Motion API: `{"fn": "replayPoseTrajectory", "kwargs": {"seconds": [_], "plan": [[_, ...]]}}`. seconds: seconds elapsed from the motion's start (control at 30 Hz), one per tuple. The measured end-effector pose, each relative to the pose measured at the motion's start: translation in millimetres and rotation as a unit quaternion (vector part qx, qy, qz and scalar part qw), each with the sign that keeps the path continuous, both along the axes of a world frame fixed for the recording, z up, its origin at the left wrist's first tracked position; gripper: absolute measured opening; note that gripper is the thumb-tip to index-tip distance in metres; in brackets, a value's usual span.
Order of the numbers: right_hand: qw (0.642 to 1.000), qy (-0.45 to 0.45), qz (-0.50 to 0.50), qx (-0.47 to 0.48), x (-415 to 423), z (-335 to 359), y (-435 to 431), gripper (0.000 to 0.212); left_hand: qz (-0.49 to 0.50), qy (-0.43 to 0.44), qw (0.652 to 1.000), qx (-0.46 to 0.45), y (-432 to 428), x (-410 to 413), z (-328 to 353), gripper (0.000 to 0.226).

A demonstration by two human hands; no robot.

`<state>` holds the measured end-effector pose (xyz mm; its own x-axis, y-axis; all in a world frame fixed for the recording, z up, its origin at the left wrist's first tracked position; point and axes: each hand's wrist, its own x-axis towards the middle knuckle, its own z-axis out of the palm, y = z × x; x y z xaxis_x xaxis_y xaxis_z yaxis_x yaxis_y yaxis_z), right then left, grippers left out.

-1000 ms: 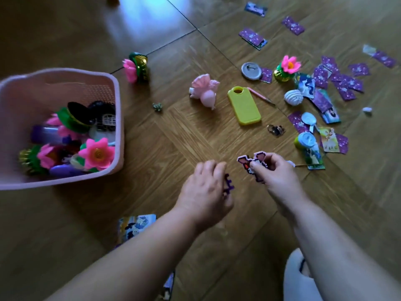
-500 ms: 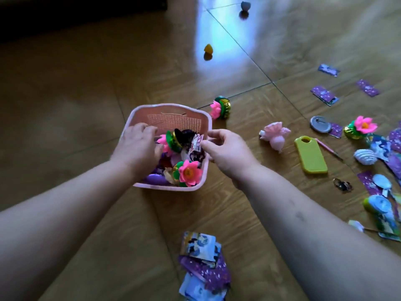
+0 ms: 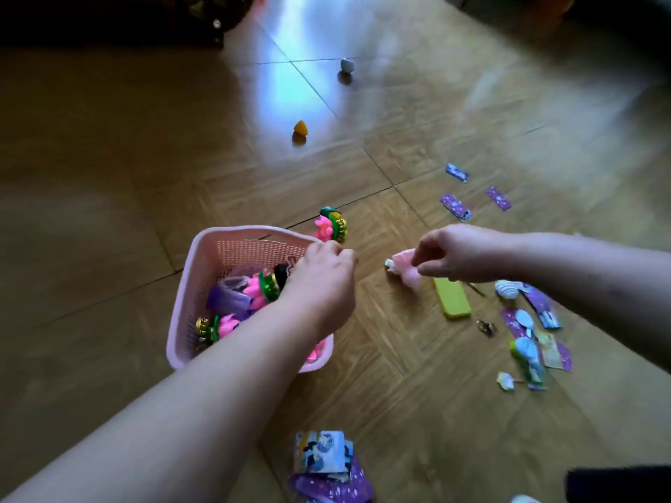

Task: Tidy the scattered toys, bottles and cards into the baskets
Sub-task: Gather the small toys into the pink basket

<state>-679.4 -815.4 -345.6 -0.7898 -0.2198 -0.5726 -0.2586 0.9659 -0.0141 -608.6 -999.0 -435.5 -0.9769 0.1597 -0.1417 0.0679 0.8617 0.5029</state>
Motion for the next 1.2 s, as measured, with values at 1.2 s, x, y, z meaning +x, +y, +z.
{"fn": "replayPoseTrajectory", "kwargs": {"seconds": [1.2], "plan": [[0.956,-0.133,-0.092,-0.244,-163.6,-235.6,141.0,0.058,0.218,-0.357,0.901,-0.118,119.9,-130.4,-110.3,0.048]]}}
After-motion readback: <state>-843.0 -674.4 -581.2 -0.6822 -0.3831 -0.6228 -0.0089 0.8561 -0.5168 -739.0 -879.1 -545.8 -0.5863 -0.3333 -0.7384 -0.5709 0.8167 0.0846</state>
